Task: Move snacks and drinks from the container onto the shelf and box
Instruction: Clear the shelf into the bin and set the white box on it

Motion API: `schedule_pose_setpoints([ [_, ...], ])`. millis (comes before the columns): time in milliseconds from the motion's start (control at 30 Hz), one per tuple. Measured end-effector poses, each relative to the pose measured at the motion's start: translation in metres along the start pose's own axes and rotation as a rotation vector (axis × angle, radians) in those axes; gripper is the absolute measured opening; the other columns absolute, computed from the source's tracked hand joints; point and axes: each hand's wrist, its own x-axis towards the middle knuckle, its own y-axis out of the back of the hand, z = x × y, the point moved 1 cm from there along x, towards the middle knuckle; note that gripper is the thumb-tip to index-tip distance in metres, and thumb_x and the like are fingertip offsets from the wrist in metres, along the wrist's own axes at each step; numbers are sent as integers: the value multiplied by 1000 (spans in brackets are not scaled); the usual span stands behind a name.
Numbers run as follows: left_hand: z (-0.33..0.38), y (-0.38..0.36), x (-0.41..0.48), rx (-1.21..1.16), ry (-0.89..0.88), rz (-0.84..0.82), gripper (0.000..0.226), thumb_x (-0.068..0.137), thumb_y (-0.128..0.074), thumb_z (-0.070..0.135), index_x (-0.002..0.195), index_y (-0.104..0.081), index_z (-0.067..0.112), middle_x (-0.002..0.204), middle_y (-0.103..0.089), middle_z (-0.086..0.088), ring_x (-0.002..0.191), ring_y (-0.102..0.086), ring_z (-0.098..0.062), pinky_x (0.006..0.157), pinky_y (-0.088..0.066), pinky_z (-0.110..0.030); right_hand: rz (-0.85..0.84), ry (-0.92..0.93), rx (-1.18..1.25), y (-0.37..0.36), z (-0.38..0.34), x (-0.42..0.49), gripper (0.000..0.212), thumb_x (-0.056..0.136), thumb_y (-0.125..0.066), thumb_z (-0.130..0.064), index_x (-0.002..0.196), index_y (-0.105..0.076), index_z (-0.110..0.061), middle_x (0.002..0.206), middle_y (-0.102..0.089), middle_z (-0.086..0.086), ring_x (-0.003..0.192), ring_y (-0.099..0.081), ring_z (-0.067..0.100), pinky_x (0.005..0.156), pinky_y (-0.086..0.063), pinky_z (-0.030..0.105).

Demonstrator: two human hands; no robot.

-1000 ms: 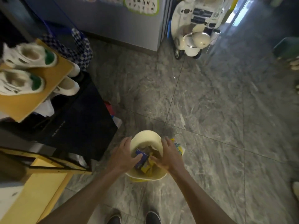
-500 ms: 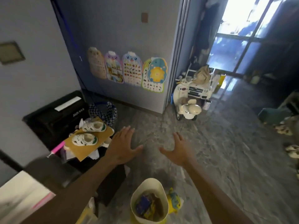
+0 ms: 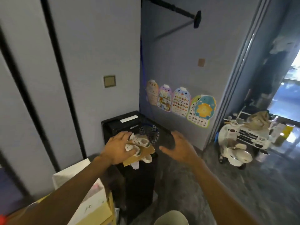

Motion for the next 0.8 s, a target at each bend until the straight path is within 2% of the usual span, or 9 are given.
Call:
schedule_pose_setpoints([
  [167, -66, 32, -43, 0, 187, 39, 101, 82, -40, 88, 163, -24, 30, 170, -28, -1, 151, -36, -28, 124, -33, -49, -70, 84, 45, -46, -64, 36, 114, 73, -63, -90, 161, -31, -25, 169, -33, 1, 152, -40, 28, 116, -44, 52],
  [300, -120, 49, -72, 9, 338, 67, 93, 90, -47, 82, 165, -20, 33, 173, -20, 0, 155, -30, -32, 126, -29, -53, -176, 170, 30, -79, -126, 57, 112, 80, -64, -83, 166, -21, -25, 174, -19, -1, 155, -31, 29, 120, -38, 53],
  [433, -180, 57, -100, -32, 465, 88, 95, 87, -47, 84, 164, -23, 32, 171, -26, 0, 152, -36, -32, 124, -32, -54, -230, 237, 14, -119, -187, 76, 106, 83, -65, -81, 166, -23, -32, 176, -13, -5, 158, -25, 31, 121, -34, 57],
  [500, -210, 51, -114, -63, 530, 81, 97, 85, -46, 86, 163, -24, 33, 170, -28, -1, 147, -42, -32, 122, -35, -54, -253, 265, 10, -142, -215, 85, 104, 84, -67, -78, 166, -23, -32, 176, -13, -5, 159, -24, 31, 122, -33, 56],
  [667, -265, 16, -129, -81, 615, 2, 103, 80, -38, 91, 162, -27, 31, 168, -32, -2, 150, -37, -31, 122, -35, -53, -350, 311, -12, -213, -254, 102, 106, 82, -66, -80, 165, -26, -27, 174, -21, -2, 154, -36, 29, 119, -40, 51],
  [800, -275, -23, -123, -134, 695, -65, 96, 84, -46, 86, 161, -27, 31, 168, -31, -1, 148, -40, -30, 119, -40, -52, -453, 360, -19, -267, -263, 107, 97, 88, -66, -74, 164, -28, -25, 171, -30, 0, 153, -37, 29, 118, -40, 46],
])
